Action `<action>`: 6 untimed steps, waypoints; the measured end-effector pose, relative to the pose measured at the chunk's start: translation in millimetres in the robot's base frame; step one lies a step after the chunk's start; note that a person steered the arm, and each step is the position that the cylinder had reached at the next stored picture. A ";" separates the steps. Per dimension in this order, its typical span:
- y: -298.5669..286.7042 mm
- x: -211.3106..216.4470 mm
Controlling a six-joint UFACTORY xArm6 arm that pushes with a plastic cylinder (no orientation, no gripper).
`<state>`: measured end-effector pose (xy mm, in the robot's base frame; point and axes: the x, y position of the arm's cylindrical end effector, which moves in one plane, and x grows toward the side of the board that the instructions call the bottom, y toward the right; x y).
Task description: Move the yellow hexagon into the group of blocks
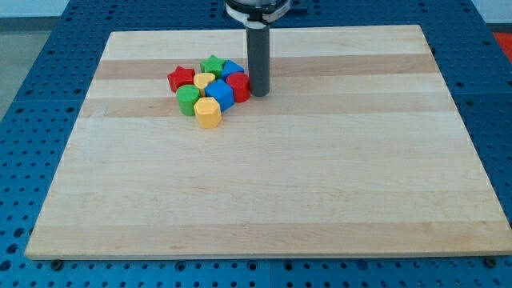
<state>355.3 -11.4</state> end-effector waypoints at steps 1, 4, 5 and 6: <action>18.1 7.1; -54.7 95.3; -77.8 95.1; -84.9 91.6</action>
